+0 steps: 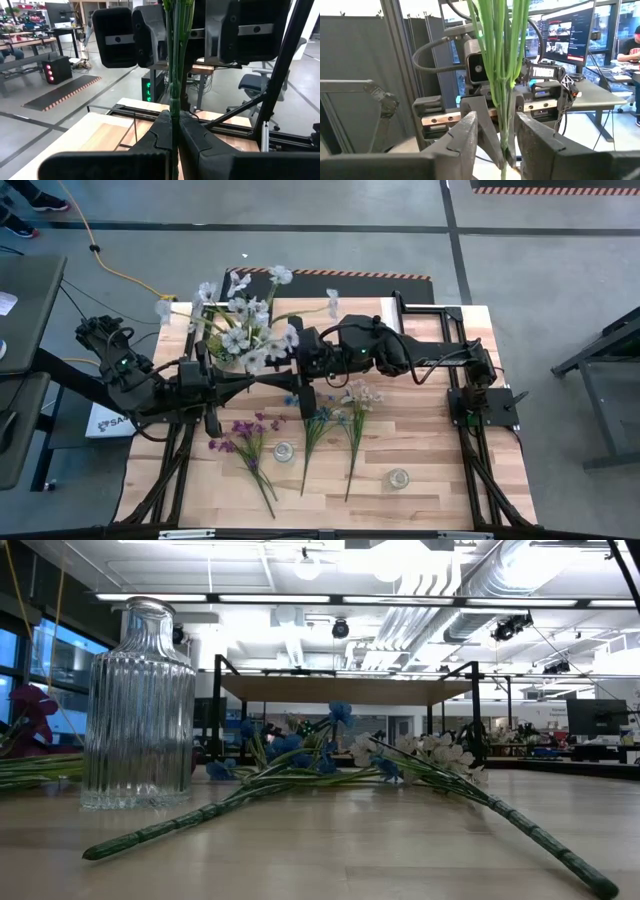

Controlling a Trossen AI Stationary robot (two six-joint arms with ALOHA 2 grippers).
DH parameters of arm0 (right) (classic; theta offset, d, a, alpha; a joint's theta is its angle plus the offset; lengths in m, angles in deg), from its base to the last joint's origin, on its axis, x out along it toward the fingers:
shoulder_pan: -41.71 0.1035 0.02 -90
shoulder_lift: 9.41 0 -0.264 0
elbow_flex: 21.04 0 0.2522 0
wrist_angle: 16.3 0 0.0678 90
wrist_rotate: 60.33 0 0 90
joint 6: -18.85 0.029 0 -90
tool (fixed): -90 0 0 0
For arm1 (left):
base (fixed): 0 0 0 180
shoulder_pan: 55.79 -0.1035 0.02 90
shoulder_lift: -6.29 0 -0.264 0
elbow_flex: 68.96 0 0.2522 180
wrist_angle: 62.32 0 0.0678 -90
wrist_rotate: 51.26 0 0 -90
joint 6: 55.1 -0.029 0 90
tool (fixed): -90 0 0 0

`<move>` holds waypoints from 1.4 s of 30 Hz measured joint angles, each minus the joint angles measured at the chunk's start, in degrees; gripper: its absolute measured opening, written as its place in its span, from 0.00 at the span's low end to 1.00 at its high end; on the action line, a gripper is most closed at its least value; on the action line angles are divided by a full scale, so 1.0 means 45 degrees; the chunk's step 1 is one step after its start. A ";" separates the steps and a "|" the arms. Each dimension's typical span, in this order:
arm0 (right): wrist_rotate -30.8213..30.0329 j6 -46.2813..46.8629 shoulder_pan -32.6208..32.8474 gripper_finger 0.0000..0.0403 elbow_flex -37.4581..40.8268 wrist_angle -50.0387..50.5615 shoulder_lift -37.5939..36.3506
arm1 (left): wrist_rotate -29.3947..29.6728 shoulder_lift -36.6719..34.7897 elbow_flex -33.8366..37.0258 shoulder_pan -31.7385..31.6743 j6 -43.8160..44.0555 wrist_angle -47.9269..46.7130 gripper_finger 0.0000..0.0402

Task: Pick and place flowers into a vace then onto a shelf
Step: Put the left white flowers into the right transparent vase

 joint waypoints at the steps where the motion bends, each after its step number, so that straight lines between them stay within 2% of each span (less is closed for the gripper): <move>1: -0.0082 0.0000 0.0000 0.35 0.0000 0.0024 0.0000 | 0.0000 0.0000 -0.0005 0.0000 0.0000 0.0000 0.10; 7: -0.0172 0.0000 0.0000 0.44 0.0000 0.0048 0.0045 | 0.0000 0.0000 -0.0002 0.0000 0.0000 0.0002 0.10; 19: 0.0060 0.0010 0.0000 0.45 -0.0005 -0.0731 0.0589 | -0.0010 0.0010 0.0000 0.0000 0.0000 0.0000 0.10; 37: -0.0203 0.0014 0.0000 0.32 0.0000 -0.0600 0.0656 | -0.0029 0.0058 0.0000 -0.0005 0.0005 0.0005 0.10; 42: -0.0237 0.0010 0.0000 0.25 0.0004 -0.0477 0.0656 | -0.0029 0.0058 0.0000 -0.0005 0.0005 0.0005 0.10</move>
